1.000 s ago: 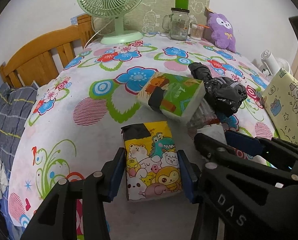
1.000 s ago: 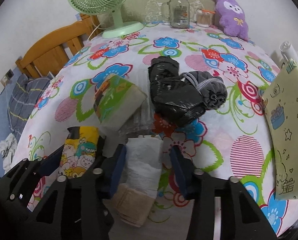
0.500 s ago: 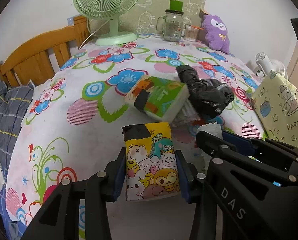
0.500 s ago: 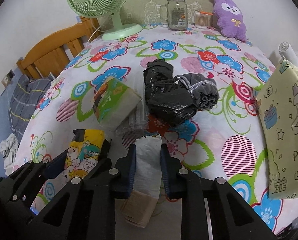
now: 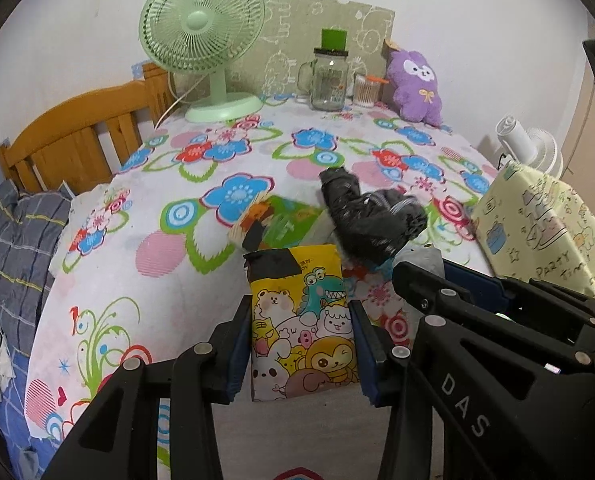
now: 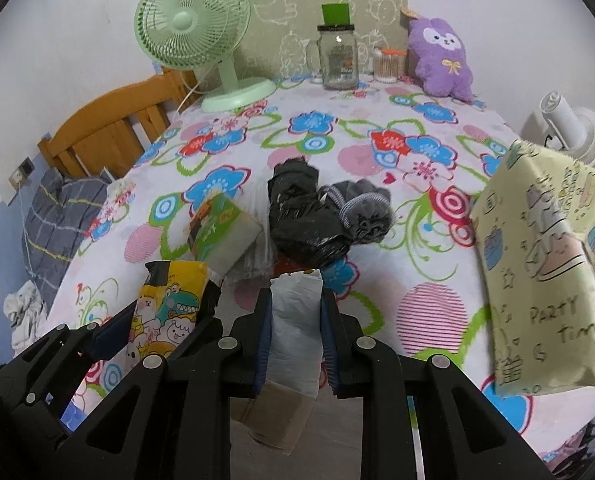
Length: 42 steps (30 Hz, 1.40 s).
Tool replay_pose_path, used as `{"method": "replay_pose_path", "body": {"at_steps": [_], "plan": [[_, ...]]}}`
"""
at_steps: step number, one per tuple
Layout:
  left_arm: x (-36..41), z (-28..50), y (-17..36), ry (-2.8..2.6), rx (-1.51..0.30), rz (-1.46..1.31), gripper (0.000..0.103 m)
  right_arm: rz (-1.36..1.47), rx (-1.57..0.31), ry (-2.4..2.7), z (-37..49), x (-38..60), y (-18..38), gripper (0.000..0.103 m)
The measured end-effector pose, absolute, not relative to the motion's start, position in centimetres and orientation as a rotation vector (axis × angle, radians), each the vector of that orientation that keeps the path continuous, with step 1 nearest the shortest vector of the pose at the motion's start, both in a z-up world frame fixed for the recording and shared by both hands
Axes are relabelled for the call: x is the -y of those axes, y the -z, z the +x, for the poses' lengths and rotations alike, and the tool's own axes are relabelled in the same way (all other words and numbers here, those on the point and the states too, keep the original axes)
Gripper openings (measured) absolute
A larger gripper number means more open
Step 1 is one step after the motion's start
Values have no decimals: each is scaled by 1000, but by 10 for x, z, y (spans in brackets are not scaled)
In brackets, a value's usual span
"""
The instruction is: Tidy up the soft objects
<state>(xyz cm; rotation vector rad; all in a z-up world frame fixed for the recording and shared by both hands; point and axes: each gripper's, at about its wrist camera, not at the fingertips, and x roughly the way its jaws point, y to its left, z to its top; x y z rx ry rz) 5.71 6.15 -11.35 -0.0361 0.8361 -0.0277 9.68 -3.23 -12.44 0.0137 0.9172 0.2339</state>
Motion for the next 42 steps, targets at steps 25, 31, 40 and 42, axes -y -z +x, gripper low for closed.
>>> {"method": "replay_pose_path", "body": {"at_steps": [25,31,40,42], "plan": [[-29,50,47,55,-694,-10,46,16,-761,-208,84,67,47,25],[-19,51,35,63,-668,-7,46,18,-733,-201,83,76,35,25],[1,55,26,81,-650,-2,46,27,-706,-184,85,97,23,25],[7,57,25,85,-646,1,46,32,-703,-179,86,104,22,25]]}}
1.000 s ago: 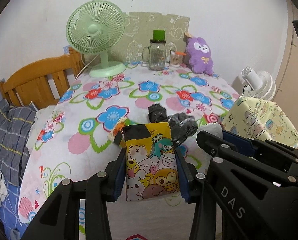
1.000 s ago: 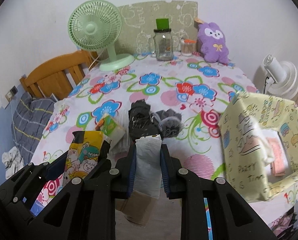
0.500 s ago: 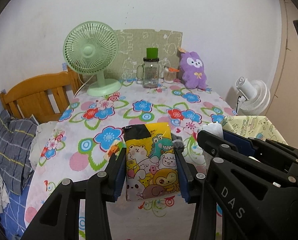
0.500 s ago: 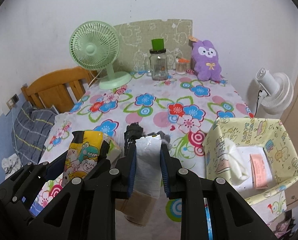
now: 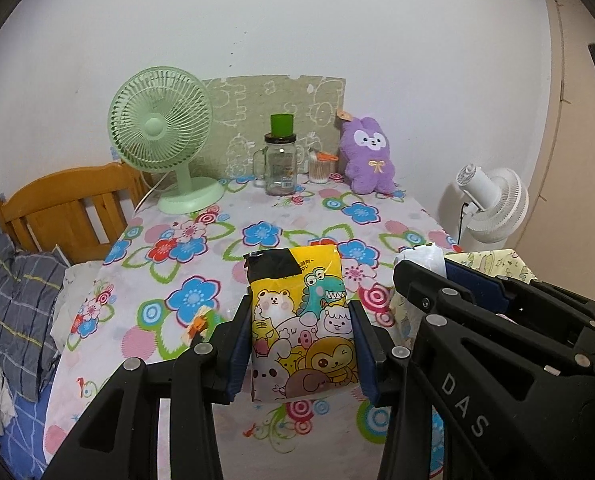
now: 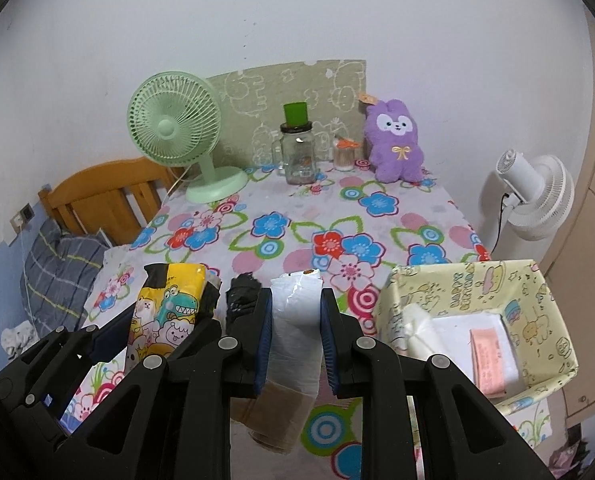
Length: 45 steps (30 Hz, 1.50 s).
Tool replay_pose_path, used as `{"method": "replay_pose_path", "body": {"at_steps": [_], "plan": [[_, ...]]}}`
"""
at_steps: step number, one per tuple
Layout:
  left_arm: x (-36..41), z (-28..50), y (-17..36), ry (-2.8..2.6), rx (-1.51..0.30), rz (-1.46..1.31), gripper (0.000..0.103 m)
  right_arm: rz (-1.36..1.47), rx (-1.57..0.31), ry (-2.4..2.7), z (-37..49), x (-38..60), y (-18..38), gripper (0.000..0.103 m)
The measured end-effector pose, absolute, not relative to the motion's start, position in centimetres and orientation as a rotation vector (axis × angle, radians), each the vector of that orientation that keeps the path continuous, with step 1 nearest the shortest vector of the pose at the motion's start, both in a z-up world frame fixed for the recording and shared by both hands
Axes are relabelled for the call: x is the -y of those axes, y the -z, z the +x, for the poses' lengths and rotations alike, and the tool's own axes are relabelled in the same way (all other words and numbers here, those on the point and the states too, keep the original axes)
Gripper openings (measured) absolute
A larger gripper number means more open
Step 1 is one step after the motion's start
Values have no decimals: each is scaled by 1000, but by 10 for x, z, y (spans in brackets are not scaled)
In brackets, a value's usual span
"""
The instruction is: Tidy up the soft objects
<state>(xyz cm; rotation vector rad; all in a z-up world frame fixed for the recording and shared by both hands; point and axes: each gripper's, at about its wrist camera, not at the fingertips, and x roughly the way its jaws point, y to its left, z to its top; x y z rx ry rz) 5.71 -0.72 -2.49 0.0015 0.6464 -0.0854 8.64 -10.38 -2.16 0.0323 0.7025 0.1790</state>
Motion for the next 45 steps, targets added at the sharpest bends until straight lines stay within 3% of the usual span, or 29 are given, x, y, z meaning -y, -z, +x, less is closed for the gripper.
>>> {"method": "replay_pose_path", "body": {"at_steps": [45], "plan": [[143,112,45,274,-689,57,46,97,-705,18,120,245,39,25]]}}
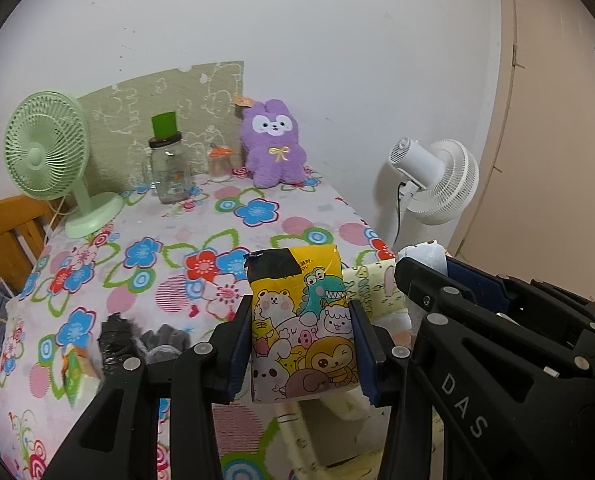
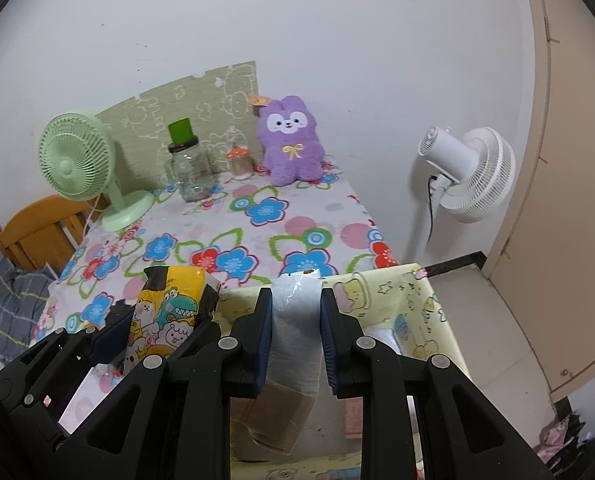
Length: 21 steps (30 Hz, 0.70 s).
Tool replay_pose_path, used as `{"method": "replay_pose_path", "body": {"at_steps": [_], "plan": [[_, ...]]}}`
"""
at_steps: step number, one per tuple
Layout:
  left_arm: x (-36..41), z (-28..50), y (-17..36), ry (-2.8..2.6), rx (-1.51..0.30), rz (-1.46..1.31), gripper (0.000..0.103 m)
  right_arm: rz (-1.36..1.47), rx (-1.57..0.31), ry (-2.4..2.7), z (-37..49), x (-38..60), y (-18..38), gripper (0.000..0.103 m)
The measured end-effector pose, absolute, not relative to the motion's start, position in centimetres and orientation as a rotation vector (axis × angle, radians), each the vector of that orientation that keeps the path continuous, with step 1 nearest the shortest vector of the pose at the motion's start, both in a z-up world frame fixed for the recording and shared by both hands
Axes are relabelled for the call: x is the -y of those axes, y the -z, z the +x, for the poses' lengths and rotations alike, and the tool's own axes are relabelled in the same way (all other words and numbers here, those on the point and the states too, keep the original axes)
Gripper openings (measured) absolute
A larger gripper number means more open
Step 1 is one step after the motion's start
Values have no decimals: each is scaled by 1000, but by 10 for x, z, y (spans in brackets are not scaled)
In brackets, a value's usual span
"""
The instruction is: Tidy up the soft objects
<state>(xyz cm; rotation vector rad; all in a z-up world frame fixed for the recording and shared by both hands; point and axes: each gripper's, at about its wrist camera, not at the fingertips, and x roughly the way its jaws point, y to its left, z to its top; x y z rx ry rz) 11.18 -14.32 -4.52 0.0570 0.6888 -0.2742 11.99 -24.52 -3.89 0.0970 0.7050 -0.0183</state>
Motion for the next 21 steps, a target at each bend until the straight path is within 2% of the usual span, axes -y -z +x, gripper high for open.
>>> {"method": "replay_pose_path", "body": {"at_steps": [15,21], "plan": [[173,134,76,317,-771,80,48,126,-776,81,137,277,71,25],[177,136,79,313,-791,99,56,135,-800,79,145,279,80,25]]}}
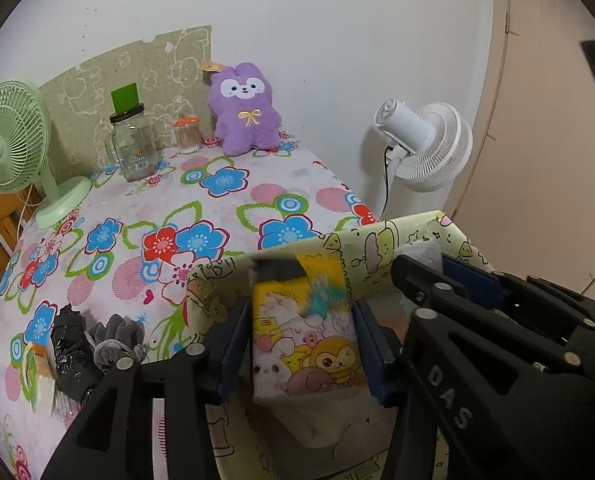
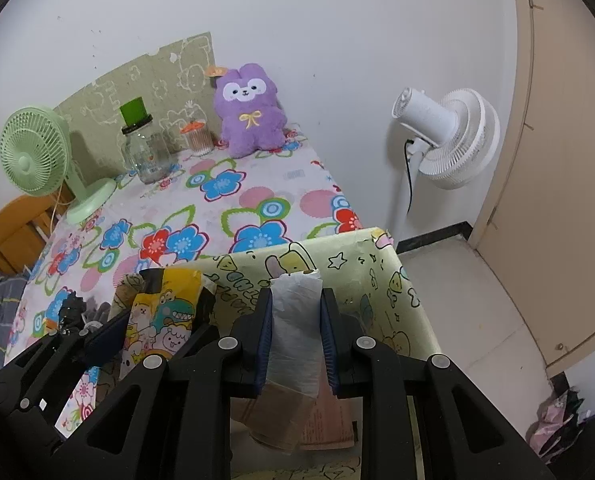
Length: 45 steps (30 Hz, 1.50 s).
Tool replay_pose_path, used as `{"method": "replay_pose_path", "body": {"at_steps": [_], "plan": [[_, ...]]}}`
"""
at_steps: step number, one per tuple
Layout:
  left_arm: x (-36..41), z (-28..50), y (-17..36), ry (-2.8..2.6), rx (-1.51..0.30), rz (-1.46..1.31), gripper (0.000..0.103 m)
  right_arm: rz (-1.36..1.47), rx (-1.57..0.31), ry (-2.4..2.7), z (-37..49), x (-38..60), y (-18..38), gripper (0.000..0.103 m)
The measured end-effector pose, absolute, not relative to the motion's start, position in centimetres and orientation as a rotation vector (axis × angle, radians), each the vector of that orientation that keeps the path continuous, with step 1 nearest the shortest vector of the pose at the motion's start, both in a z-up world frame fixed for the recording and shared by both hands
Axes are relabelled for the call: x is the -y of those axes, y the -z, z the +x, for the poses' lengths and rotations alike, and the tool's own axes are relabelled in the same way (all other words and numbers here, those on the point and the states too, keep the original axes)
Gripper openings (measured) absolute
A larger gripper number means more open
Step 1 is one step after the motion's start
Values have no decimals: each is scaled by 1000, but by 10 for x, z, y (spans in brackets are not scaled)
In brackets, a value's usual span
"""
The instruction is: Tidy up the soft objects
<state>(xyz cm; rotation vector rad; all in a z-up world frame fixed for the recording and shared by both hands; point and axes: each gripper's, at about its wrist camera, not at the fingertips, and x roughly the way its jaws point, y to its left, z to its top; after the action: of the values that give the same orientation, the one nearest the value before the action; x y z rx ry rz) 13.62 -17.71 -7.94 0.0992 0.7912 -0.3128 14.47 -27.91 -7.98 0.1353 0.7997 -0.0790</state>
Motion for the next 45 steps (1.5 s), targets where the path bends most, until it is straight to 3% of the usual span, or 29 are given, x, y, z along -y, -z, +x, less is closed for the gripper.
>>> {"method": "replay_pose_path", "body": {"at_steps": [10,13,15,17,23,39,45], "plan": [[175,138,78,304,-804,95,74,149,-807,42,150,278,81,28],[174,137,76,304,-804,92,75,150,-806,38,150,277,80,42],[174,136,75,311,-798,90,78,155,-794,41,147,277,78,65],[173,133,72,309,-785,92,81,155,-782,47,144,276,75,74],[166,124,62,299,-761,96,87,141,-771,45,136,271,66,75],[141,93,33,289,-690,106,90,104,-686,40,103,243,33,88],[130,80,20,280,-658,103,91,99,-661,28,92,232,21,88]]}}
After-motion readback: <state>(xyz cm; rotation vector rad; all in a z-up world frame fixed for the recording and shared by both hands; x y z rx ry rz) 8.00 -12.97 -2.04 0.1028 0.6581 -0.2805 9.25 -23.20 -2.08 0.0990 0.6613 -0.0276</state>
